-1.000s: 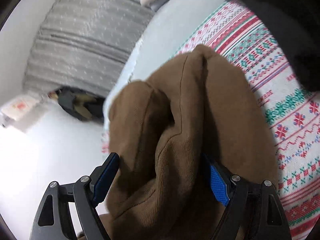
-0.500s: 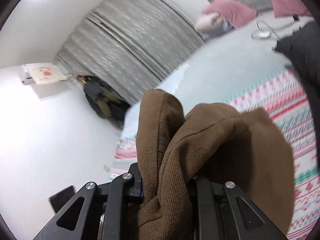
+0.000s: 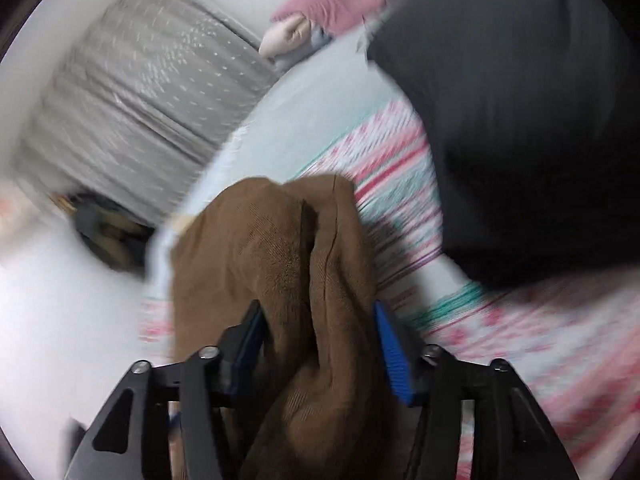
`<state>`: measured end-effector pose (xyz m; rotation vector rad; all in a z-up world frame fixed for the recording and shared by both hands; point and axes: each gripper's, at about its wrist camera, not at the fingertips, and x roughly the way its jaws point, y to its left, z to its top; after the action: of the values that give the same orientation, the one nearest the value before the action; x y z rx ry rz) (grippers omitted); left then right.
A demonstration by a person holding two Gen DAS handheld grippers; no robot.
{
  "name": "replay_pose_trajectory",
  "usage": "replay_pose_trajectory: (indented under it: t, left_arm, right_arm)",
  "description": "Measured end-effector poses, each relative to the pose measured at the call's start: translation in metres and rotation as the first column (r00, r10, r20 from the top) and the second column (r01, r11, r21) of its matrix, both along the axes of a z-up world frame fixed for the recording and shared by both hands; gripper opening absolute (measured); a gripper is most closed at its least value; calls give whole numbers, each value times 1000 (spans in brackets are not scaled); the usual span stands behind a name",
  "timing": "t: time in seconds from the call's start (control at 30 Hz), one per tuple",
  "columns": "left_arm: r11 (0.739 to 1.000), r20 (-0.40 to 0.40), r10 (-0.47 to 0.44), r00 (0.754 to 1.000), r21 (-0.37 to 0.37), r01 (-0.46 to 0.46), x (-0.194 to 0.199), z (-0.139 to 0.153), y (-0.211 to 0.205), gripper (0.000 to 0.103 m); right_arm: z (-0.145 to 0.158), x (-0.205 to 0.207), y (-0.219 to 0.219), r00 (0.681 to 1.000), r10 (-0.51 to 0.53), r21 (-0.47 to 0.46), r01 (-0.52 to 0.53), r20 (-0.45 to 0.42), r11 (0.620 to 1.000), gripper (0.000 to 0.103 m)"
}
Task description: Fold large clothes
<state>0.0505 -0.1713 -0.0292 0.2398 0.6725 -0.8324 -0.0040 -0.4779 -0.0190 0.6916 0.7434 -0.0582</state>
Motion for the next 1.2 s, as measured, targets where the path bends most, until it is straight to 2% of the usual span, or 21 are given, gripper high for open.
replay_pose_trajectory:
  t: [0.03, 0.1, 0.17, 0.2, 0.27, 0.37, 0.4, 0.5, 0.53, 0.57, 0.6, 0.63, 0.67, 0.7, 0.77, 0.83, 0.9, 0.97, 1.13, 1.2]
  left_arm:
    - [1000, -4, -1, 1000, -3, 1, 0, 1, 0, 83]
    - [1000, 6, 1, 1000, 2, -1, -1, 1, -1, 83]
    - [1000, 13, 4, 1000, 0, -4, -9, -4, -3, 83]
    - [1000, 14, 4, 1000, -4, -4, -9, -4, -6, 83]
    - [1000, 17, 1, 1000, -6, 0, -11, -4, -11, 83]
    - [1000, 23, -15, 1000, 8, 15, -15, -4, -11, 83]
    - [1000, 19, -22, 1000, 7, 21, -14, -3, -11, 83]
    - [999, -22, -46, 999, -16, 45, -8, 2, -5, 83]
    - [998, -40, -51, 998, -28, 50, -6, 4, -2, 83]
    - [998, -51, -54, 997, -36, 53, -3, 7, -1, 83]
    - [998, -56, -51, 997, -38, 49, -1, 9, 1, 83]
    - [998, -56, -43, 997, -39, 41, 2, 13, 2, 83]
    - [998, -57, -36, 998, -44, 33, 7, 17, 3, 83]
    - [999, -60, -27, 998, -49, 24, 13, 20, 4, 83]
    - [998, -69, -5, 998, -59, 1, 30, 27, 5, 83]
    - [998, -74, 13, 997, -65, -18, 49, 32, 4, 83]
    - [998, -77, 21, 997, -62, -26, 69, 36, -2, 83]
    - [999, -81, 33, 996, -34, -35, 95, 36, -14, 83]
    - [991, -50, 121, 991, 66, -117, 158, 21, -35, 83]
    - [982, -29, 167, 985, 95, -164, 182, 12, -36, 83]
  right_arm:
    - [10, -6, 6, 1000, -24, -81, 24, 3, 996, 57]
    - [43, -23, 27, 995, -81, -248, 91, 50, 965, 57]
    - [73, -28, 51, 986, -81, -331, 126, 148, 935, 57]
    - [80, -23, 60, 981, -65, -343, 127, 185, 931, 58]
    - [88, -12, 83, 972, 13, -348, 72, 236, 935, 64]
    - [73, 18, 107, 959, 187, -329, -110, 215, 938, 66]
    - [63, 29, 111, 960, 208, -332, -137, 189, 933, 66]
    - [29, 45, 102, 989, 141, -381, -112, 48, 918, 66]
    - [18, 47, 95, 993, 119, -364, -103, 23, 926, 66]
    - [2, 43, 78, 993, 113, -282, -101, 26, 954, 66]
    - [-14, 35, 57, 994, 98, -157, -89, 48, 984, 65]
    - [-26, 29, 39, 997, 64, -55, -62, 47, 997, 62]
    - [-31, 24, 28, 998, 39, 0, -39, 54, 999, 62]
    - [-29, 22, 24, 998, 26, 18, -27, 63, 999, 62]
    - [-16, 24, 33, 998, 27, -29, -25, 56, 999, 63]
    - [9, 24, 53, 998, 33, -135, -26, 51, 991, 64]
    - [35, 25, 64, 991, 58, -227, -29, 123, 973, 67]
    - [53, 34, 72, 983, 80, -275, -32, 166, 961, 74]
    - [30, 69, 59, 997, 41, -233, -25, 65, 972, 75]
    - [0, 88, 37, 999, -29, -221, 31, 12, 975, 75]
